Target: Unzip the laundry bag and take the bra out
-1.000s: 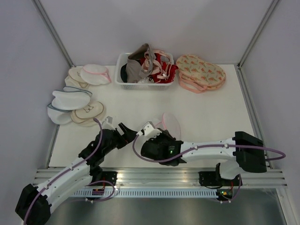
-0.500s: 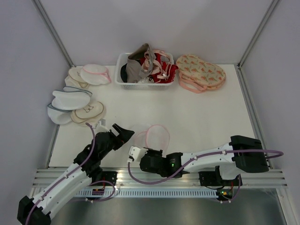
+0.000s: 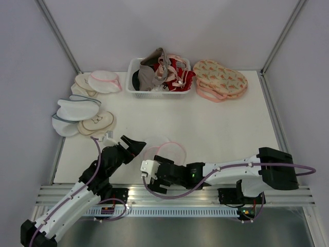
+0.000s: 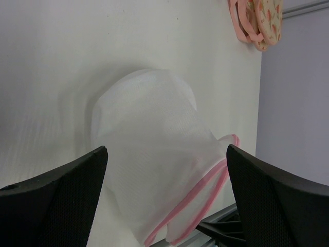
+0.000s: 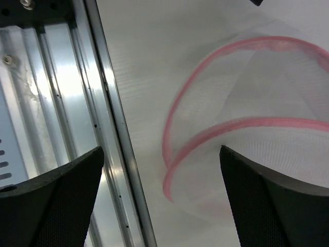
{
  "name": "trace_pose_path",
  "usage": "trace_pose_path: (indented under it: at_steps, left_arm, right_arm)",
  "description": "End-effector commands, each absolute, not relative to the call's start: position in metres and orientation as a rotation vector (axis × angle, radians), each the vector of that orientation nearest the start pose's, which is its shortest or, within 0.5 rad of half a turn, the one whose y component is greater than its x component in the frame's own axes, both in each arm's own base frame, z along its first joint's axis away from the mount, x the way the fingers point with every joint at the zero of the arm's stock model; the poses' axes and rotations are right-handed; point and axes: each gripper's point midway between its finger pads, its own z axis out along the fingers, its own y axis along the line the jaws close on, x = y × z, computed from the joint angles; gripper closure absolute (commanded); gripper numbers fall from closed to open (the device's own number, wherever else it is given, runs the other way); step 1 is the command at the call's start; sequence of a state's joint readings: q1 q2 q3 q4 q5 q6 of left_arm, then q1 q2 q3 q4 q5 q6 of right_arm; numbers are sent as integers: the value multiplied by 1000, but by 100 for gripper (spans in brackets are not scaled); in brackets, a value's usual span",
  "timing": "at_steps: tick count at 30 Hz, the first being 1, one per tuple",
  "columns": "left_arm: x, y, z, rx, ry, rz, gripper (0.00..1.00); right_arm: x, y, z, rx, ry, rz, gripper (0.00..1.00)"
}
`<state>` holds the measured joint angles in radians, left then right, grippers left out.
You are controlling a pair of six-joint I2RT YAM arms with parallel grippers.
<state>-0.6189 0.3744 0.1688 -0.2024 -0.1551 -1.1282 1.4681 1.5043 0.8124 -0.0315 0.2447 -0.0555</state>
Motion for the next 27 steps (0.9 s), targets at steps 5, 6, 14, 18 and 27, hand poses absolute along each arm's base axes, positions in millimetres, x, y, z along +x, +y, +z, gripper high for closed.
trace_pose_path:
  at_steps: [5, 6, 14, 18, 27]
  left_arm:
    - [200, -154, 116, -607, 1967, -986, 0]
    - [199, -157, 119, -556, 1961, -986, 0]
    - [193, -191, 133, -134, 1981, -1043, 0]
    - [194, -203, 136, 53, 2027, -1002, 0]
    - [200, -215, 178, 302, 1803, -1000, 0]
  right_arm:
    - [77, 374, 165, -1234, 1762, 714, 2]
    - [92, 365, 171, -1148, 1789, 636, 2]
    - [151, 281, 232, -577, 1856, 347, 2]
    - [160, 243, 265, -343, 1820, 388, 2]
    - [157, 194, 282, -197, 1798, 474, 2]
